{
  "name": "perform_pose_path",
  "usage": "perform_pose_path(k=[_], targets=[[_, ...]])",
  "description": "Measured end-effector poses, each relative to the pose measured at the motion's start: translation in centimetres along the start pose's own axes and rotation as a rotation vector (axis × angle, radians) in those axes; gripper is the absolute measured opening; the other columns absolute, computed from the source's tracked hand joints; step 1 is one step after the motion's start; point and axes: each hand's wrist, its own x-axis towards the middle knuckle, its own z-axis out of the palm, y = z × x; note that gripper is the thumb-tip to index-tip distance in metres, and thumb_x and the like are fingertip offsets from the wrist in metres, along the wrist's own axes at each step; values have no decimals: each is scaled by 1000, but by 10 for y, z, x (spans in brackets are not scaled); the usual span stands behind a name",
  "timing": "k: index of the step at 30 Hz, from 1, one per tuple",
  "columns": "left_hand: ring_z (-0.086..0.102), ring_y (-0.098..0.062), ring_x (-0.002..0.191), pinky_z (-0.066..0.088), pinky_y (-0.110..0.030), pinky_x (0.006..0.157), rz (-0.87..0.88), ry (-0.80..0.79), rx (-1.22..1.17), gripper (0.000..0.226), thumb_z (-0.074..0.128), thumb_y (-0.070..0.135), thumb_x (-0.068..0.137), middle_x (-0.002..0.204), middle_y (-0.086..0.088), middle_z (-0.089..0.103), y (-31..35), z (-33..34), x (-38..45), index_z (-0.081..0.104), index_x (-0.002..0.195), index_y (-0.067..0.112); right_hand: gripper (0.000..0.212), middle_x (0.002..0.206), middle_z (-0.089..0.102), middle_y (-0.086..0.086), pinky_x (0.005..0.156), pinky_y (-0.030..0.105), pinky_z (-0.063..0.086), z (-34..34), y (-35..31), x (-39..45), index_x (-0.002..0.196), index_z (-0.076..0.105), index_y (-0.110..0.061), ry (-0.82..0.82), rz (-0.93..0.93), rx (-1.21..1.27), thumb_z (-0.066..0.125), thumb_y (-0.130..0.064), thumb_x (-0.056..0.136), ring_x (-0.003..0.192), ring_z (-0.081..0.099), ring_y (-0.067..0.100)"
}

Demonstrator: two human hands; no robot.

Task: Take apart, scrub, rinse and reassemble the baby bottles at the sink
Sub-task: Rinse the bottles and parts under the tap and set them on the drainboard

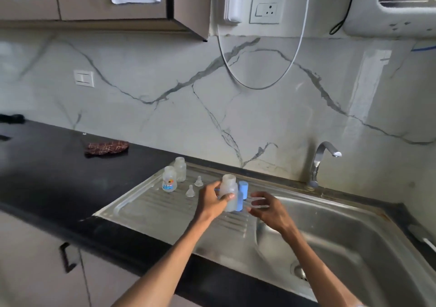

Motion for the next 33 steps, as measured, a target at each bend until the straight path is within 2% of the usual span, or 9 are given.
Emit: perform_pose_path(k=[3, 7, 9, 15, 18, 20, 23, 29, 33], targets=[[71, -17, 85, 60, -41, 76, -37, 95, 38, 39, 79, 28, 69, 91, 0, 75, -28, -52, 0, 73, 106, 18, 32, 100, 70, 5, 58, 24, 54, 24, -5, 6, 110, 63, -22, -36, -10, -10, 78, -13, 83, 79, 69, 17], [68, -10, 81, 49, -15, 63, -87, 183, 120, 29, 82, 17, 77, 90, 5, 72, -60, -112, 1, 72, 104, 19, 28, 93, 71, 6, 56, 27, 54, 53, -10, 15, 111, 65, -19, -64, -27, -14, 72, -6, 86, 73, 66, 18], [69, -10, 80, 45, -12, 60, -111, 225, 141, 28, 83, 17, 76, 87, 6, 73, -73, -135, 3, 74, 102, 19, 26, 94, 70, 5, 58, 30, 55, 70, -15, 22, 108, 65, -20, -88, -39, -28, 69, -5, 87, 75, 66, 20], [68, -15, 82, 50, -20, 65, -132, 295, 174, 28, 81, 10, 77, 83, 8, 71, -96, -177, 10, 73, 102, 19, 20, 100, 67, 3, 64, 10, 48, 133, -38, 52, 104, 65, -15, -127, -80, -70, 62, 0, 92, 78, 62, 8], [69, -19, 87, 57, -33, 76, -141, 290, 173, 29, 81, 10, 77, 88, 5, 72, -108, -187, 15, 73, 103, 19, 20, 107, 68, -4, 87, 18, 49, 162, -50, 63, 111, 69, -14, -150, -123, -125, 66, -7, 92, 96, 64, 12], [69, -19, 89, 58, -34, 78, -141, 288, 177, 30, 81, 10, 77, 91, 4, 72, -113, -190, 17, 73, 104, 19, 25, 114, 69, -1, 95, 23, 47, 177, -53, 70, 116, 69, -11, -167, -119, -143, 67, -9, 92, 106, 64, 17], [69, -17, 90, 57, -30, 78, -139, 277, 169, 32, 81, 11, 77, 94, 4, 73, -120, -189, 21, 73, 108, 19, 31, 124, 68, 3, 99, 24, 46, 191, -54, 75, 123, 67, -9, -198, -119, -171, 66, -12, 93, 112, 63, 17], [69, -15, 90, 55, -19, 74, -106, 241, 140, 40, 80, 6, 79, 99, 4, 72, -125, -178, 26, 71, 117, 14, 33, 122, 67, 4, 99, 21, 45, 192, -49, 74, 126, 64, -8, -190, -119, -189, 65, -10, 93, 111, 63, 16], [69, -17, 97, 59, -37, 85, -109, 225, 112, 47, 79, 9, 80, 108, 0, 72, -132, -173, 29, 66, 124, 18, 32, 116, 69, 4, 93, 17, 46, 182, -43, 76, 123, 65, -11, -188, -116, -183, 65, -6, 92, 105, 64, 14]])
